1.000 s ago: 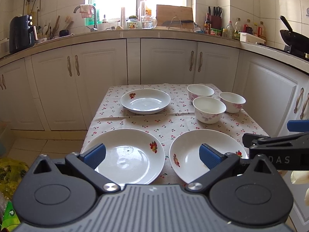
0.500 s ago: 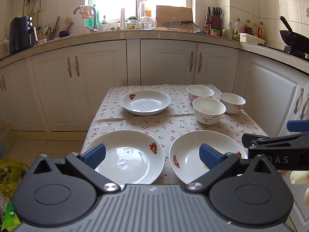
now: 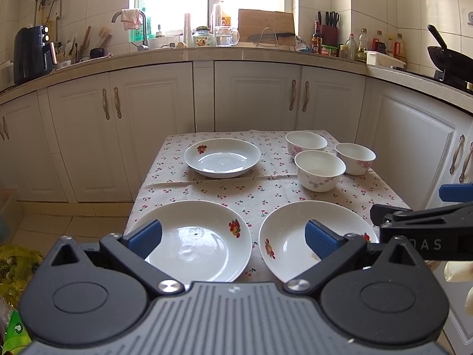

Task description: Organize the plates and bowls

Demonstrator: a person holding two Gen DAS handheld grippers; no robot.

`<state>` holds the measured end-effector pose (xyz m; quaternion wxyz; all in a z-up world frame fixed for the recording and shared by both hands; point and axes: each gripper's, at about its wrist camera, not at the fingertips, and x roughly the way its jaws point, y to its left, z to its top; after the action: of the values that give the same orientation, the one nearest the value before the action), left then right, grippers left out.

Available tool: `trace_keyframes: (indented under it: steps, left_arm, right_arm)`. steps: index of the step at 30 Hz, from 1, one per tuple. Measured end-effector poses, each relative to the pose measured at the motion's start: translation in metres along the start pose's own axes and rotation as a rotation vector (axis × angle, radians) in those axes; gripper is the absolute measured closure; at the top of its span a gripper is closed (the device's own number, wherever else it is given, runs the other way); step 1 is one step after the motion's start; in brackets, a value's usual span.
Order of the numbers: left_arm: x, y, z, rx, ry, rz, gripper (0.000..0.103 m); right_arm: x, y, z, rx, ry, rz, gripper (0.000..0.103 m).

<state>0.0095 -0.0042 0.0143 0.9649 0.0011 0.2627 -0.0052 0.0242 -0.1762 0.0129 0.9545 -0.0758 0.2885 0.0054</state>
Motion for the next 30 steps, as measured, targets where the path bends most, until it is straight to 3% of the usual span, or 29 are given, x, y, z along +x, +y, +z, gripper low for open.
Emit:
trace_keyframes:
  steps: [6, 9, 13, 17, 24, 30]
  left_arm:
    - [0.002, 0.004, 0.001, 0.001, -0.031, -0.045, 0.001]
    - [0.006, 0.008, -0.001, 0.023, -0.058, -0.062, 0.001]
    - [0.013, 0.017, -0.01, 0.06, -0.069, -0.056, 0.001]
    - [0.025, 0.031, -0.022, 0.081, -0.037, -0.066, 0.001]
    - [0.048, 0.06, -0.043, 0.034, 0.072, -0.1, 0.001]
    - [0.058, 0.08, -0.055, 0.019, 0.114, -0.104, 0.001]
  right_arm:
    - [0.003, 0.0, 0.002, -0.015, -0.034, 0.025, 0.0]
    - [0.011, -0.002, 0.004, -0.04, -0.058, 0.095, 0.0]
    - [0.034, 0.002, 0.008, -0.104, -0.009, 0.185, 0.0]
    - [0.053, 0.007, 0.01, -0.105, 0.027, 0.271, 0.0]
    - [0.07, 0.021, 0.019, -0.114, 0.028, 0.403, 0.0]
    - [0.088, 0.038, 0.027, -0.166, 0.06, 0.491, 0.0]
